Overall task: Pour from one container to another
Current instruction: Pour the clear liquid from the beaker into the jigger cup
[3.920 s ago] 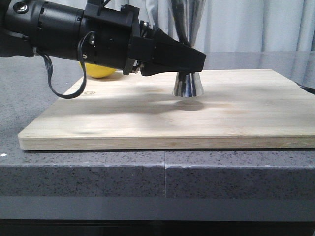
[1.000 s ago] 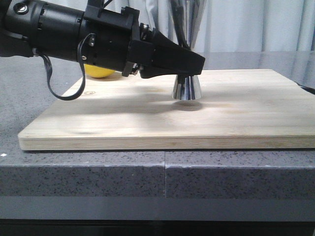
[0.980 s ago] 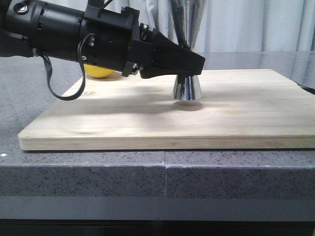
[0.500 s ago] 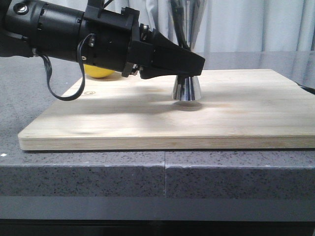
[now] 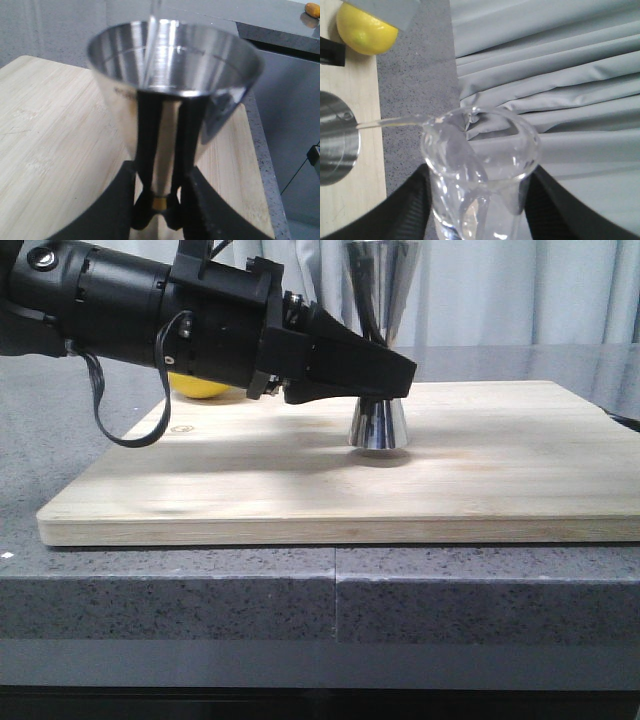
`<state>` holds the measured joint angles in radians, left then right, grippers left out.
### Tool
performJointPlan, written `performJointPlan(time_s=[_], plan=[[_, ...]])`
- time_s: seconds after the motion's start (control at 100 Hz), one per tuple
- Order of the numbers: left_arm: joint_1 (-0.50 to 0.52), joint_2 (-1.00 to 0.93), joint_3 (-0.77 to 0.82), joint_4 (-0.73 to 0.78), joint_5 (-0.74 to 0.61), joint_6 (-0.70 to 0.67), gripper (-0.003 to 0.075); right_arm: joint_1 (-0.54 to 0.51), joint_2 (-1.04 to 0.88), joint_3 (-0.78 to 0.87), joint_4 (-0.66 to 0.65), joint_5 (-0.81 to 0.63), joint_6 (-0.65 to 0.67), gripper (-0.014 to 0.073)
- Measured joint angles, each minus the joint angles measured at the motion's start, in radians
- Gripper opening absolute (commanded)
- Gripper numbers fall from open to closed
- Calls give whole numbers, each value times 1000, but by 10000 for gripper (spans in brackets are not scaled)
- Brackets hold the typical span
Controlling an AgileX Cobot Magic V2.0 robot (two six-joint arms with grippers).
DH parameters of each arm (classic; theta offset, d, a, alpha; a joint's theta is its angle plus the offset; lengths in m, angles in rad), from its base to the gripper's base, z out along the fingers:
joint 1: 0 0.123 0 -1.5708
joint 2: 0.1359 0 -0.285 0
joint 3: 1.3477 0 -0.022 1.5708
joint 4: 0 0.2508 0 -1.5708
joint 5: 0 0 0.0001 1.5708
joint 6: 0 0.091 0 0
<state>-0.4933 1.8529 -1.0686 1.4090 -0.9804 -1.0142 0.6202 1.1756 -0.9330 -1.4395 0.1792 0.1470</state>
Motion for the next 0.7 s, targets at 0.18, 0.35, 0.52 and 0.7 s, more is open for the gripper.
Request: performJointPlan(time_s=[0.18, 0.35, 0.52, 0.7], plan=[[0, 0, 0, 0, 0, 0, -21, 0, 0, 0, -18, -2, 0, 293], [0, 0, 0, 1, 0, 0, -21, 0, 0, 0, -40, -2, 0, 293], [0, 0, 0, 1, 0, 0, -21, 0, 0, 0, -50, -2, -2, 293], [0, 0, 0, 1, 0, 0, -21, 0, 0, 0, -66, -2, -2, 293]])
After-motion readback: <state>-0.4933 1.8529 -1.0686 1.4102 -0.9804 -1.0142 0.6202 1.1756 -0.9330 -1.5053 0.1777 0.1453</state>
